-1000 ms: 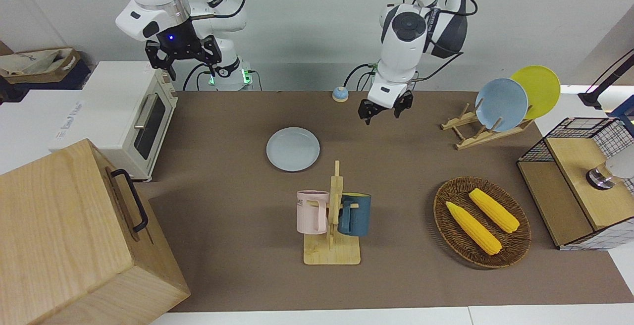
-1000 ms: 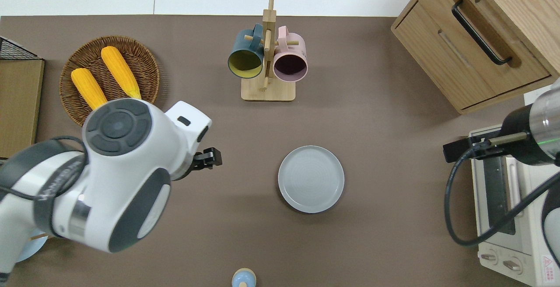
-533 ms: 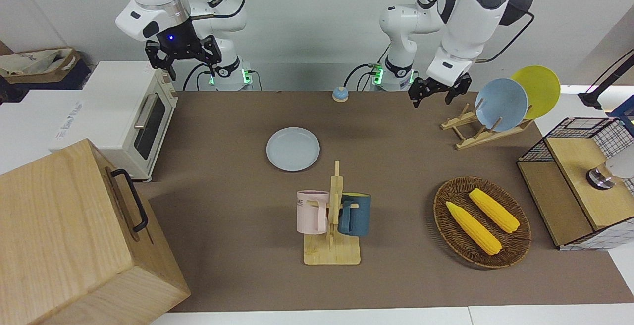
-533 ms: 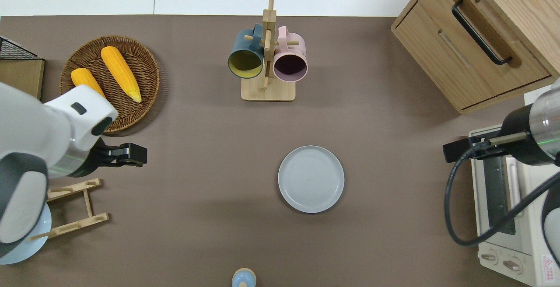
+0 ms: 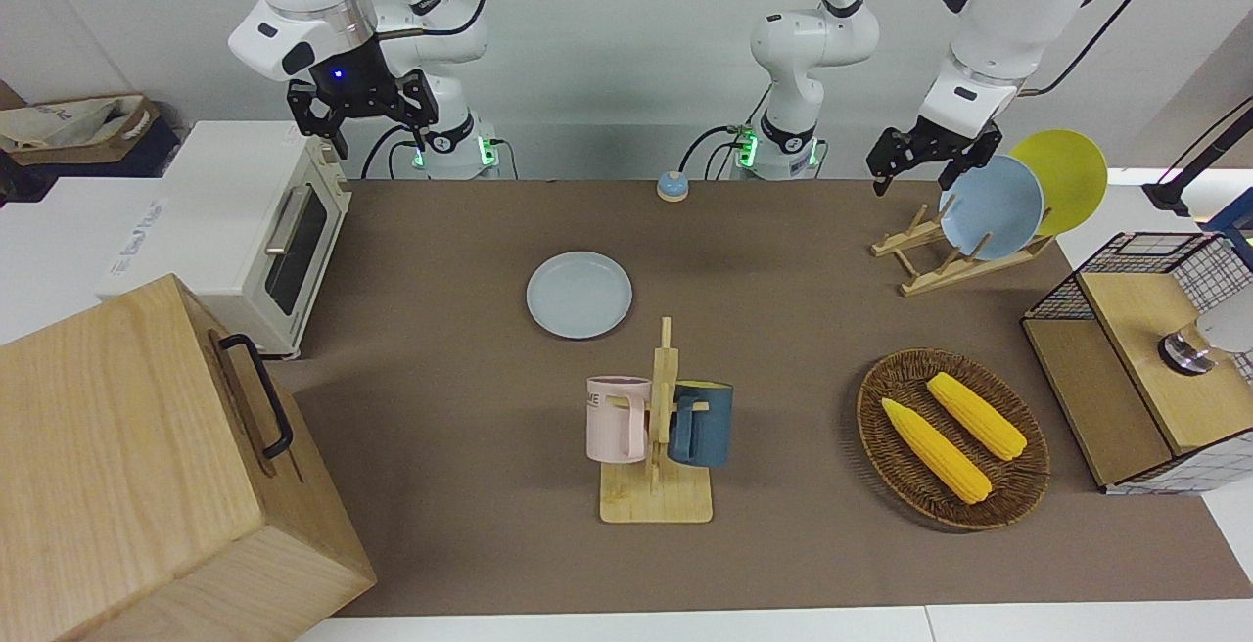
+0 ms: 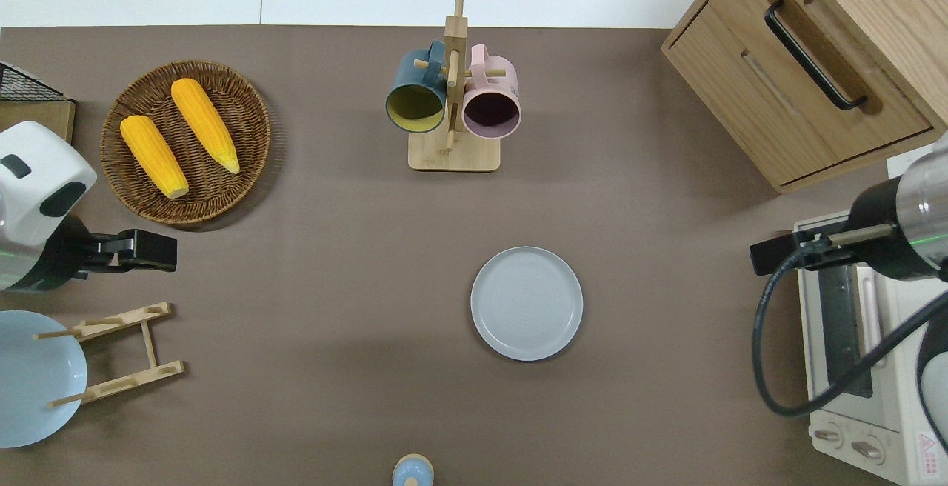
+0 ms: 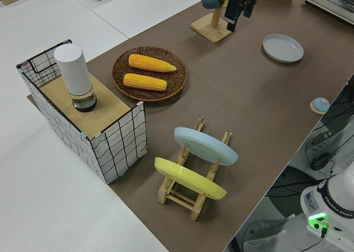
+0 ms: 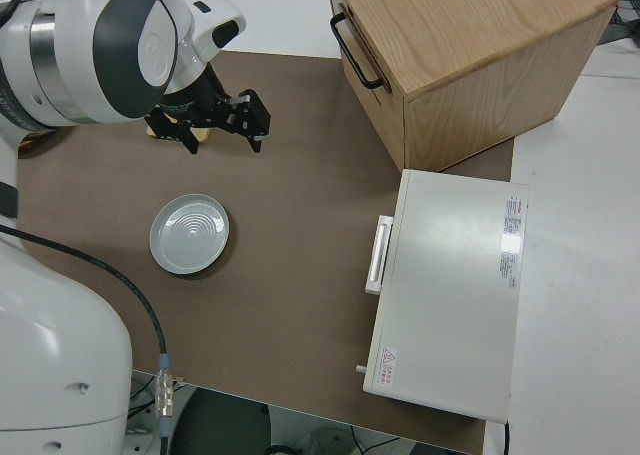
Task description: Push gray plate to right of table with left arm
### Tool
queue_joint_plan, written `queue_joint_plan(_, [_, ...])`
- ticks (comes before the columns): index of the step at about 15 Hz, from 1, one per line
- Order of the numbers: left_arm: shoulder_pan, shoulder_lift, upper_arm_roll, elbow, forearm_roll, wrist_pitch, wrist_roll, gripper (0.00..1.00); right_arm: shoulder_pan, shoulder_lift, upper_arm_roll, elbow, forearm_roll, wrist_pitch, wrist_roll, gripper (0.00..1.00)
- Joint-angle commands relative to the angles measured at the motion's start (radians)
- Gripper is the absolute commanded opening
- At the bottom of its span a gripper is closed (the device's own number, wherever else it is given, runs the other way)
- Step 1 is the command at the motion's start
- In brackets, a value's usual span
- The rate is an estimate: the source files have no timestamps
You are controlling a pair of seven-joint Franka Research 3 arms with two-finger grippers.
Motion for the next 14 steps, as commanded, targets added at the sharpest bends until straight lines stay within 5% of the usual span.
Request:
queue_joint_plan(1, [0.004,0.056,0.013,0.074,-0.018,-0.002,0.021,1.0,-0.02,-0.003,0.015,0.009,0.006,-0.016,0.013,0.983])
queue_joint_plan(14, [0.002,0.085,0.01,0.111,-0.012,0.046,0.058,1.0,-0.02,-0.003,0.017,0.009,0.006,-0.016,0.013,0.983])
